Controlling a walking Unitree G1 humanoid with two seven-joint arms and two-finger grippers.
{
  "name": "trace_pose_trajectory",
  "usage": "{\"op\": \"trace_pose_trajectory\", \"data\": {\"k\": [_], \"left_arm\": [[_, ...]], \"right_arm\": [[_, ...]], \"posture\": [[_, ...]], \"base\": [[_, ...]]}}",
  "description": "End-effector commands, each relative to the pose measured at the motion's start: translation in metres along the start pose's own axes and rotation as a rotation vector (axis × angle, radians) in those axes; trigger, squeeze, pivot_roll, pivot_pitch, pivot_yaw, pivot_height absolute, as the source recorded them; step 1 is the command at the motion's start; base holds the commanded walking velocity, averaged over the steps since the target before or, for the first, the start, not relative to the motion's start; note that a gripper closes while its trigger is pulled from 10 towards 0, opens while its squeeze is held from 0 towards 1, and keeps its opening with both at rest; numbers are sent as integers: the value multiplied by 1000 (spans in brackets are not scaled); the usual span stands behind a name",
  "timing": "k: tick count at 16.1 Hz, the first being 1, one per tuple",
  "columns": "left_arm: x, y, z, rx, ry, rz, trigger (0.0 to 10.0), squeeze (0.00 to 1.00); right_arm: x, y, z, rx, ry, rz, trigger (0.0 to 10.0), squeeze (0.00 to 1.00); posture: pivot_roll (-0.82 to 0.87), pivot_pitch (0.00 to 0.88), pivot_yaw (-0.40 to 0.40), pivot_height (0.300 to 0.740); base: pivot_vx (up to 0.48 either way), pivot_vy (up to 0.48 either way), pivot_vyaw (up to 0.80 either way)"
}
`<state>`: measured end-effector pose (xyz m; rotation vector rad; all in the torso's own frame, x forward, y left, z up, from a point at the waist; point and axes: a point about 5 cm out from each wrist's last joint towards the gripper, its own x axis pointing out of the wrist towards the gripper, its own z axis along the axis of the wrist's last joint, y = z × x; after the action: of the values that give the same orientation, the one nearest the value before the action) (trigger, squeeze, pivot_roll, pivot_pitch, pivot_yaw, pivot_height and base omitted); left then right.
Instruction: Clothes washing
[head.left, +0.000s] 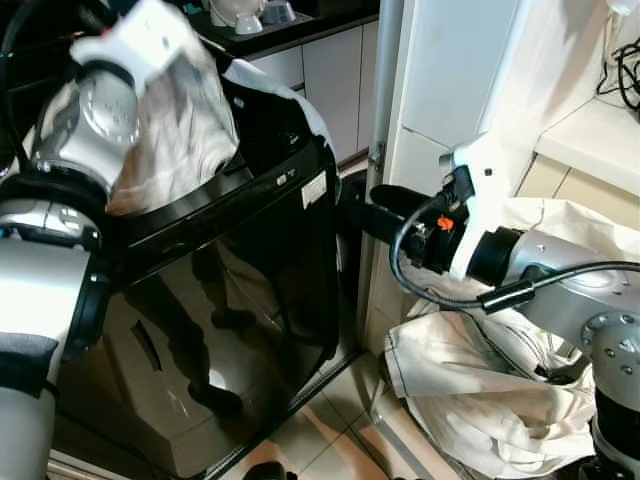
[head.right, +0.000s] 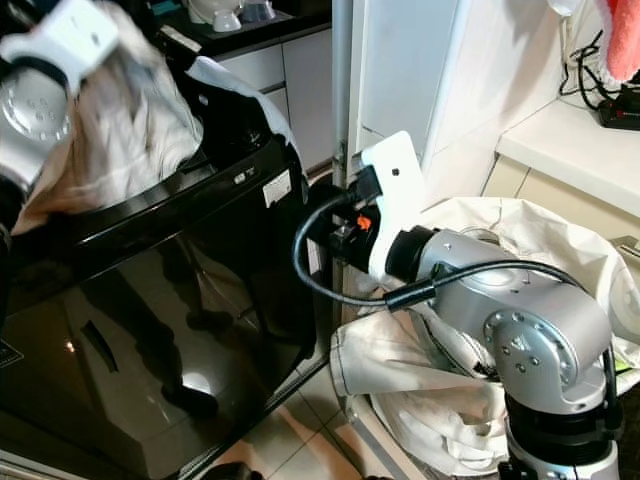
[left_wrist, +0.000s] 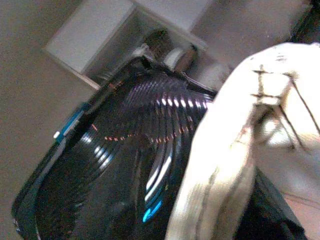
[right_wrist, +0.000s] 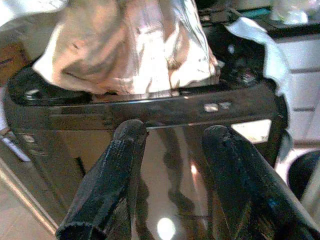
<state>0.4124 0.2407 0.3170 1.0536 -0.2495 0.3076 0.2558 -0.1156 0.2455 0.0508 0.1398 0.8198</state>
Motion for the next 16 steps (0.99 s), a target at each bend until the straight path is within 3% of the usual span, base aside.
{"op": "trace_pose_trajectory", "data": {"k": [1,2,5,7,8,9,10,11,13,15,16], "left_arm": [[-5,-16,-19,56,158,-193,10000,1000],[-12,-29,-33,22,242,-271,10000,0],[-18,-35,-45,-75,340,-267,10000,0],[-14,-29,-39,-229,351,-268,10000,0],[-12,-27,-37,-261,351,-274,10000,0],[-9,-23,-30,-404,355,-277,10000,0],[-11,-31,-26,-569,376,-389,10000,0],[-12,-33,-27,-598,367,-404,10000,1000],[-14,-35,-32,-582,374,-376,10000,1000],[-24,-54,-38,-517,437,-516,10000,1000],[-24,-55,-38,-481,437,-531,10000,1000]], "right_arm": [[1,1,1,-22,2,0,10000,0],[1,3,-1,-29,14,7,10000,0],[-1,2,-4,-33,36,1,10000,0],[-1,0,-4,-33,43,-3,10000,0],[-1,0,-4,-33,44,-3,10000,0],[-1,-1,-4,-30,52,-5,10000,0],[-1,-2,-5,-29,64,-8,10000,0],[0,-3,-5,-31,66,-9,10000,0],[1,-3,-5,-26,63,-15,10000,0],[1,-4,-5,-25,56,-29,10000,0],[1,-4,-5,-23,53,-35,10000,0]], "posture": [[-49,0,111,740],[-49,0,111,740],[-50,0,108,740],[-48,0,105,740],[-48,0,105,740],[-45,0,104,740],[-39,0,102,740],[-40,0,106,740],[-40,0,106,740],[-50,0,125,740],[-54,0,131,740]], "base": [[0,0,0],[0,0,0],[0,0,0],[0,0,0],[0,0,0],[0,0,0],[0,0,0],[0,0,0],[0,0,0],[0,0,0],[0,0,0]]}}
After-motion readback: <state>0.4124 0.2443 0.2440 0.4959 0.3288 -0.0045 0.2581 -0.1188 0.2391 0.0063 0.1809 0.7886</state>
